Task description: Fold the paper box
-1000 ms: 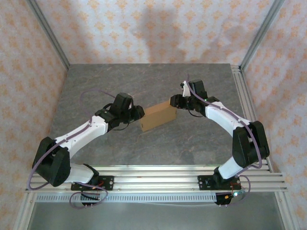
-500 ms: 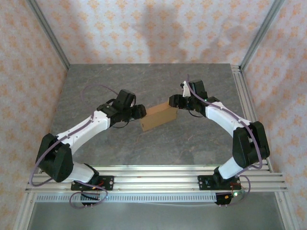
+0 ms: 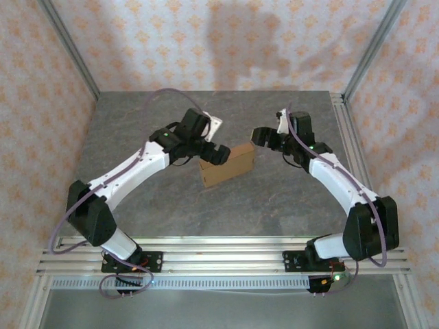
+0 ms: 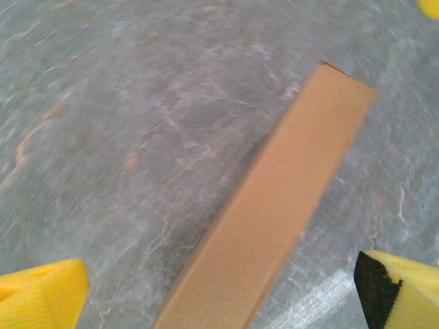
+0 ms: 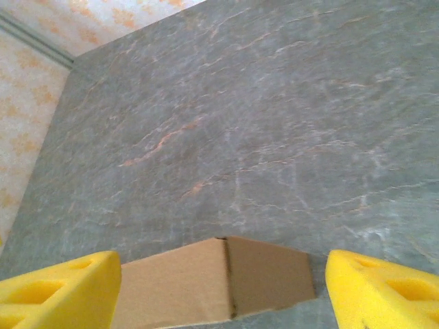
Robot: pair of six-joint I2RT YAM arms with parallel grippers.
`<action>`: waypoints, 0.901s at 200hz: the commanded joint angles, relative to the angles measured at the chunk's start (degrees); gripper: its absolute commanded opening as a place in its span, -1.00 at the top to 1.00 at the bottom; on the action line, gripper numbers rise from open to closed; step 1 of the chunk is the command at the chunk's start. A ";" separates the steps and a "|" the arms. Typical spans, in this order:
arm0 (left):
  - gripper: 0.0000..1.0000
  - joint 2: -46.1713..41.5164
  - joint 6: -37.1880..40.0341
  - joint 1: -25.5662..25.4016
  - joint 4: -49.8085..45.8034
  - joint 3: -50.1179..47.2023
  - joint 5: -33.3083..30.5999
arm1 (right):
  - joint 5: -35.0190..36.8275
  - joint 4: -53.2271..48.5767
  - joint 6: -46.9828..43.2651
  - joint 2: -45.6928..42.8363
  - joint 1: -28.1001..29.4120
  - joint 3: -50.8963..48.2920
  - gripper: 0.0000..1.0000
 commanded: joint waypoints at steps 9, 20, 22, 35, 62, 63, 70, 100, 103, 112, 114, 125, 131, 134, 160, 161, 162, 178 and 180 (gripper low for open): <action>-1.00 5.83 18.46 -1.75 -6.37 5.59 1.18 | 1.40 -0.21 0.27 -2.78 -1.72 -2.03 -0.56; -1.00 8.65 20.54 -1.80 -8.63 8.32 0.20 | 1.79 -0.78 -0.14 -3.57 -2.09 -2.53 -0.56; -1.00 9.13 20.81 -1.82 -9.08 8.84 0.05 | 1.80 -0.83 -0.22 -3.71 -2.11 -2.63 -0.56; -0.97 12.19 22.44 -1.80 -12.27 12.19 -0.77 | 2.24 -1.09 -0.68 -4.73 -2.27 -3.27 -0.57; -0.73 17.03 25.95 -1.85 -17.59 17.04 -0.46 | 3.05 -1.61 -1.36 -6.03 -2.70 -4.25 -0.58; -0.72 17.13 26.08 -1.87 -17.81 17.16 -0.42 | 3.01 -1.65 -1.38 -6.03 -2.70 -4.26 -0.58; -0.62 17.83 26.75 -1.88 -18.75 17.88 -0.32 | 3.04 -1.86 -1.47 -6.20 -2.78 -4.44 -0.57; -0.06 18.30 27.44 -2.11 -20.07 18.99 -0.28 | 3.19 -1.86 -1.78 -6.50 -2.96 -4.72 -0.57; 0.00 18.13 27.44 -2.08 -20.00 18.87 -0.37 | 3.27 -1.90 -1.81 -6.48 -2.97 -4.72 -0.57; 0.18 17.39 27.46 -2.30 -19.48 18.27 -0.87 | 3.39 -1.93 -1.94 -6.42 -2.96 -4.73 -0.57; 0.21 17.21 27.44 -2.32 -19.31 18.20 -1.07 | 3.41 -1.86 -1.92 -6.35 -2.98 -4.72 -0.57; 0.29 16.05 27.44 -2.66 -18.15 17.22 -2.79 | 3.39 -1.86 -2.07 -6.24 -2.99 -4.73 -0.57; 0.30 15.48 27.35 -2.92 -17.46 16.71 -4.19 | 3.32 -1.82 -2.03 -6.06 -3.05 -4.66 -0.57; 0.30 15.26 27.27 -3.01 -17.19 16.47 -5.14 | 3.27 -1.76 -2.01 -6.08 -3.06 -4.63 -0.57; 0.31 14.00 24.23 -3.98 -12.96 14.98 -18.22 | 3.10 -1.58 -2.01 -5.53 -3.05 -4.54 -0.57; 0.31 13.99 24.03 -3.99 -12.81 15.03 -18.88 | 3.08 -1.55 -2.01 -5.52 -3.05 -4.54 -0.57; 0.31 13.98 23.84 -4.03 -12.73 15.05 -19.52 | 3.11 -1.58 -1.96 -5.51 -3.05 -4.54 -0.57; 0.31 15.29 20.81 -4.47 -11.58 16.07 -32.78 | 2.98 -1.47 -1.86 -5.38 -3.11 -4.63 -0.57; 0.31 15.58 20.59 -4.55 -11.60 16.25 -33.79 | 2.95 -1.44 -1.77 -5.34 -3.09 -4.63 -0.57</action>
